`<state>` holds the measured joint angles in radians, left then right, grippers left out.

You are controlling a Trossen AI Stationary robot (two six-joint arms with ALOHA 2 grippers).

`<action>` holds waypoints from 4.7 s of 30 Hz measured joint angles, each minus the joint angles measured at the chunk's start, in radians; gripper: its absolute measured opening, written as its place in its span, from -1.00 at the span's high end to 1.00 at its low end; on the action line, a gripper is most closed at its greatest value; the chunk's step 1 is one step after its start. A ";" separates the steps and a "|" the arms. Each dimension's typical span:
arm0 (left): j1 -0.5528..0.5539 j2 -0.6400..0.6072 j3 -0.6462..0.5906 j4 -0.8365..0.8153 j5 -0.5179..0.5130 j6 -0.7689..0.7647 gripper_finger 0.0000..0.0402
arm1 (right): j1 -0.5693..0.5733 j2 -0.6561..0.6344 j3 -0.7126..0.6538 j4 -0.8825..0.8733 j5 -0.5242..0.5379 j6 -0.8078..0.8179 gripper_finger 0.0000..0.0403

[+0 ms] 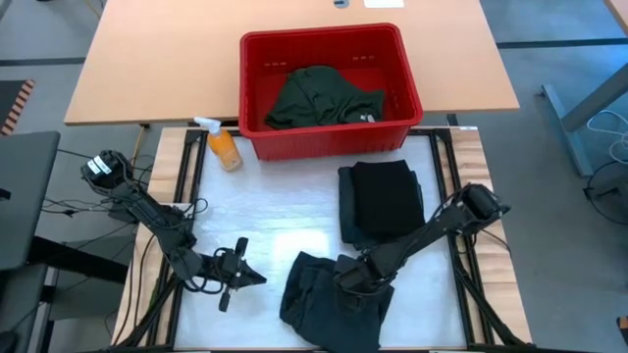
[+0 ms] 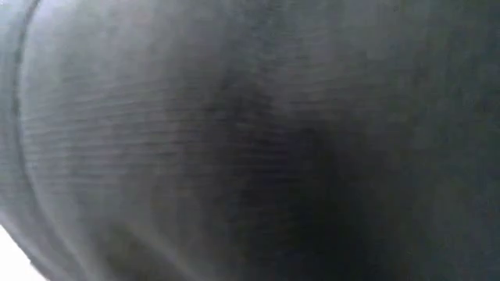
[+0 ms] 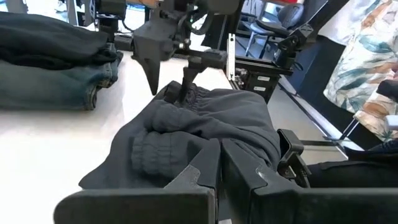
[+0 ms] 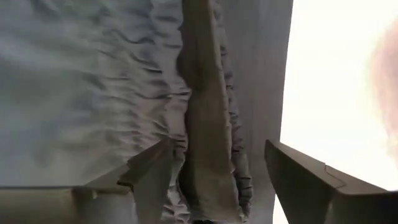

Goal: Fold Laundry from Bin
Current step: Fold the black shorts, then stack the black shorts on top of the black shirt

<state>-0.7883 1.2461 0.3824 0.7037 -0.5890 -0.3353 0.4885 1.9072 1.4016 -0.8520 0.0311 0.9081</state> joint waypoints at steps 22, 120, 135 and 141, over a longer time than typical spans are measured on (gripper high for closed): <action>0.000 0.000 0.000 -0.035 0.001 -0.026 1.00 | -0.048 0.216 0.009 0.035 -0.167 -0.167 -0.66; 0.279 0.477 0.258 -0.157 0.340 -0.907 -0.23 | 0.497 -0.105 -0.493 0.667 0.643 1.085 -0.40; 0.325 0.571 0.263 -0.139 0.355 -0.947 -0.05 | 0.328 0.054 -0.431 0.977 0.720 0.707 -0.10; 0.325 0.571 0.262 -0.140 0.391 -0.917 0.57 | 0.254 0.034 -0.372 0.972 0.636 0.439 0.78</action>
<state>-0.4634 1.8172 0.6441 0.5636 -0.1985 -1.2519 0.7422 1.9412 1.0296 0.1199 0.6676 1.3469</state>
